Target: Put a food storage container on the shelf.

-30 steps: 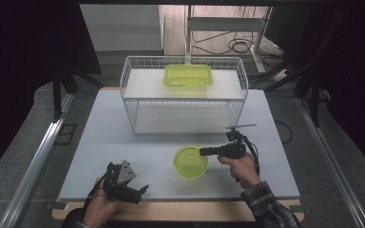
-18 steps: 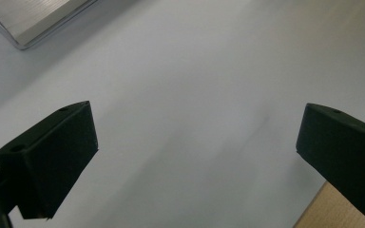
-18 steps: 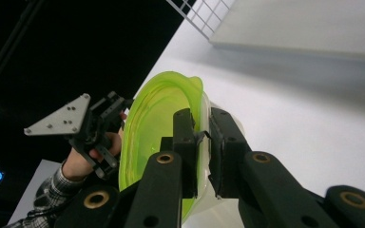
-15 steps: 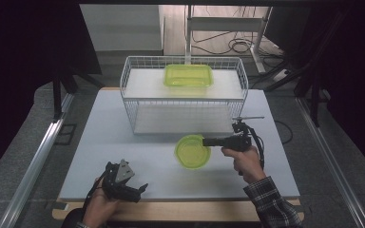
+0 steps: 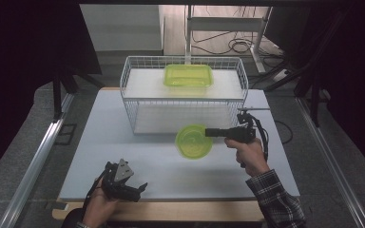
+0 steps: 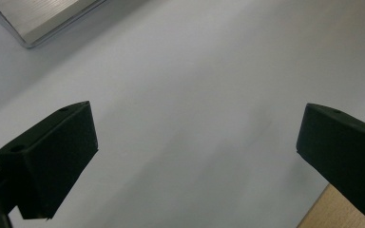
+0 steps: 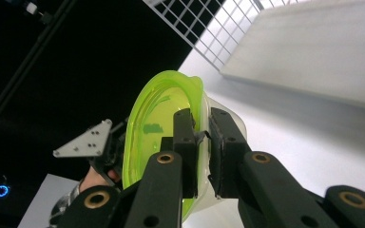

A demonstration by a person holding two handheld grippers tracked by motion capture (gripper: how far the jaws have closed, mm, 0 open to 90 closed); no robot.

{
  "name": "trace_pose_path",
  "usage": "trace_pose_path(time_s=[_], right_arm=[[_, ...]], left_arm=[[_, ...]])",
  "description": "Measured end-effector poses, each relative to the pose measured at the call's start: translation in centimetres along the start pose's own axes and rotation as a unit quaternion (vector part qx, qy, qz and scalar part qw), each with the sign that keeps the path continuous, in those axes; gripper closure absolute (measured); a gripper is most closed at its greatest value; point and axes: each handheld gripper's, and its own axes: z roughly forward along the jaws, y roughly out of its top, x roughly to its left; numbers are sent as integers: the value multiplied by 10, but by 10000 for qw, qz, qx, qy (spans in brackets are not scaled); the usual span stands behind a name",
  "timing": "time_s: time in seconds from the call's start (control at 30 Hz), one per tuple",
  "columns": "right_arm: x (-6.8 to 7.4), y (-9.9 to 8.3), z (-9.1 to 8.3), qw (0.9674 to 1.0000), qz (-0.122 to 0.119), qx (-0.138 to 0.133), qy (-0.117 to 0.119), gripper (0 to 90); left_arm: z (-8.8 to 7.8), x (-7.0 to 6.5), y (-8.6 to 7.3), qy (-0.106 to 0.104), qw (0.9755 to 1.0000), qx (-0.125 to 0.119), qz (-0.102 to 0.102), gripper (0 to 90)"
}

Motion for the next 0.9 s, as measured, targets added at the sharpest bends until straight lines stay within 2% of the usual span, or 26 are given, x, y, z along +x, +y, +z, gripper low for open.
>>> trace_pose_path(time_s=[0.7,0.9], right_arm=[[35,51,-18,9993,-114,-362,71,833],[40,59,-18,9990,-203,-386,-117,833]], left_arm=[[0,0,0,3,10000,-4,19,0],[-1,1,0,7,10000,-20,20,0]])
